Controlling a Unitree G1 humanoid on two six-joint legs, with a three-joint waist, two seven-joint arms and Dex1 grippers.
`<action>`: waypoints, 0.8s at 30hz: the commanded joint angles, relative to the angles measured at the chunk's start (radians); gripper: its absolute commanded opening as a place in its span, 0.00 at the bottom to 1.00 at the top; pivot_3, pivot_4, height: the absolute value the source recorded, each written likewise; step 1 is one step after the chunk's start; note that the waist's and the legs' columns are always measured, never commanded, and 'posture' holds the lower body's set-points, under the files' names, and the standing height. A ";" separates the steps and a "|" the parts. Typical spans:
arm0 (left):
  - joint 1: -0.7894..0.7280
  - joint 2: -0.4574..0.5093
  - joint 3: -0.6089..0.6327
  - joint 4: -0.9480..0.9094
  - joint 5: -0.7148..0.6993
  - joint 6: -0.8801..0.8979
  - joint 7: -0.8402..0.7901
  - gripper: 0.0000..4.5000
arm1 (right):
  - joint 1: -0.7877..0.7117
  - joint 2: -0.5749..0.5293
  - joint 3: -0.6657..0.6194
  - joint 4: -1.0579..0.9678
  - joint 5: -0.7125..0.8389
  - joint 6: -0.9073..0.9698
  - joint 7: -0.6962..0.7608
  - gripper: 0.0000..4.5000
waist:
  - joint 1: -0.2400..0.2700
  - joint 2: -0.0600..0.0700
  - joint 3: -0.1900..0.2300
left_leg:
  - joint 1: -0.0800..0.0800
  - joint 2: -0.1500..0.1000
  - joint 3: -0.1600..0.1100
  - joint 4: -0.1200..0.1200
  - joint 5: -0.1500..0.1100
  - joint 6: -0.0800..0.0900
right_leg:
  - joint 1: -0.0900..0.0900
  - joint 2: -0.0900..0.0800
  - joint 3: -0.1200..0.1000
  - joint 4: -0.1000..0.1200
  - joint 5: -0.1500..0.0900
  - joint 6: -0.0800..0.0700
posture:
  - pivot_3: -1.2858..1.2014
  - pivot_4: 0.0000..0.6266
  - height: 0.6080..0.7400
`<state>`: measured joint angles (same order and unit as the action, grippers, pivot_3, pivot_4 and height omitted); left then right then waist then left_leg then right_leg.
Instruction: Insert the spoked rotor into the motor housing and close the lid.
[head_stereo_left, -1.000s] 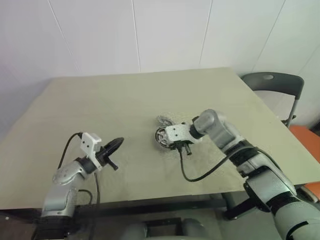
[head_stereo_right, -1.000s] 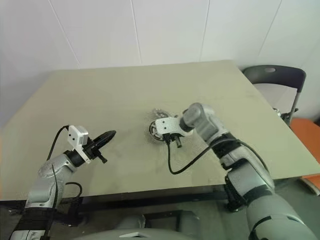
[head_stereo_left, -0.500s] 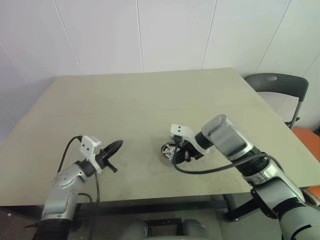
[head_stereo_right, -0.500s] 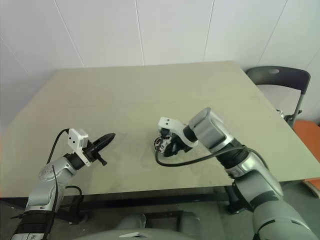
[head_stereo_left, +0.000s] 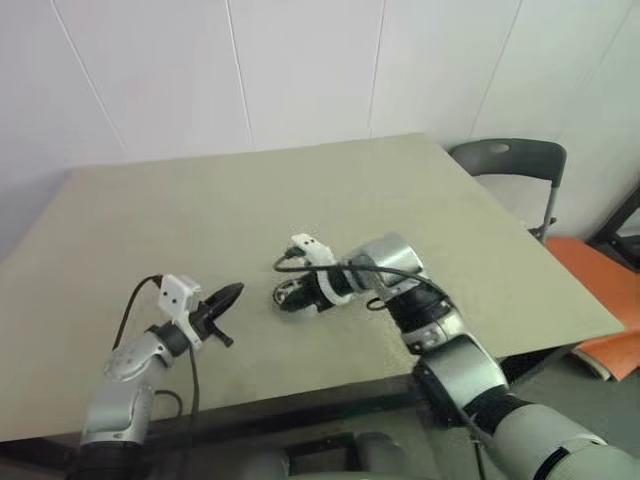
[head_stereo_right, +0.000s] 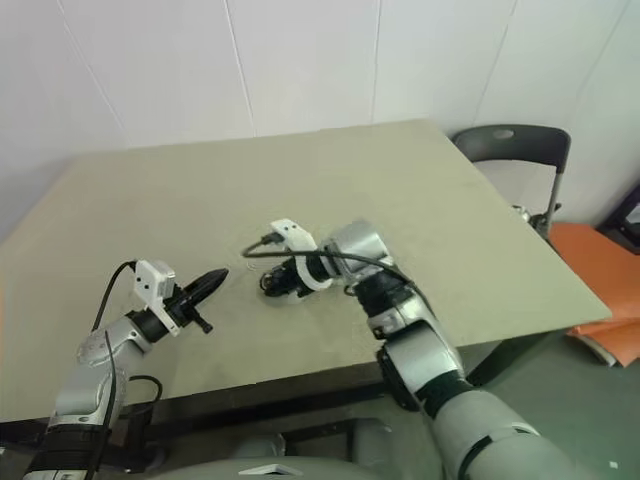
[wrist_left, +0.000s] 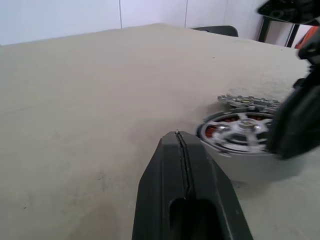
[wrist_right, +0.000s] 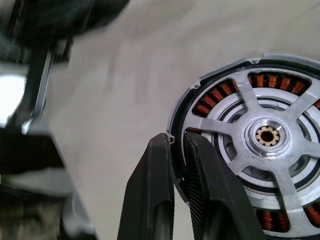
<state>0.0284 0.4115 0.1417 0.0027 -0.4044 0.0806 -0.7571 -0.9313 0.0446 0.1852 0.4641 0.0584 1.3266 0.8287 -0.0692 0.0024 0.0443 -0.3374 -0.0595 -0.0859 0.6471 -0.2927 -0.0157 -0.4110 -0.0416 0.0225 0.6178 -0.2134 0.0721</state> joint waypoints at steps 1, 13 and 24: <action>0.001 0.008 0.020 -0.053 -0.019 -0.003 -0.001 0.00 | -0.068 0.048 -0.121 0.118 0.028 -0.074 -0.148 0.02 | -0.001 0.000 0.000 | 0.000 0.000 0.000 0.000 0.000 0.000 | 0.000 0.000 -0.001 0.000 0.001 -0.001 | 0.52 0.00 1.00; 0.055 0.101 0.041 -0.173 -0.111 0.084 -0.100 0.00 | -0.164 0.080 -0.228 0.298 0.132 -0.058 -0.290 0.02 | -0.002 0.004 0.002 | 0.000 0.001 -0.001 0.001 0.002 0.003 | 0.001 0.000 -0.004 0.000 0.001 -0.002 | 0.52 0.00 1.00; 0.013 0.109 0.059 -0.138 -0.087 0.082 -0.075 0.00 | -0.210 0.042 -0.168 0.285 0.249 0.127 -0.203 0.37 | -0.001 0.005 0.003 | -0.003 0.001 -0.001 0.001 0.002 0.003 | -0.001 0.000 -0.004 -0.004 -0.001 0.001 | 0.52 0.00 1.00</action>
<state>0.0629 0.5094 0.1747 -0.1273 -0.4904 0.1704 -0.8404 -1.1180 0.0946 -0.0112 0.8068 0.2631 1.4091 0.5809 -0.0698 0.0078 0.0475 -0.3414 -0.0583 -0.0866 0.6477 -0.2905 -0.0124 -0.4127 -0.0415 0.0190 0.6139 -0.2148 0.0739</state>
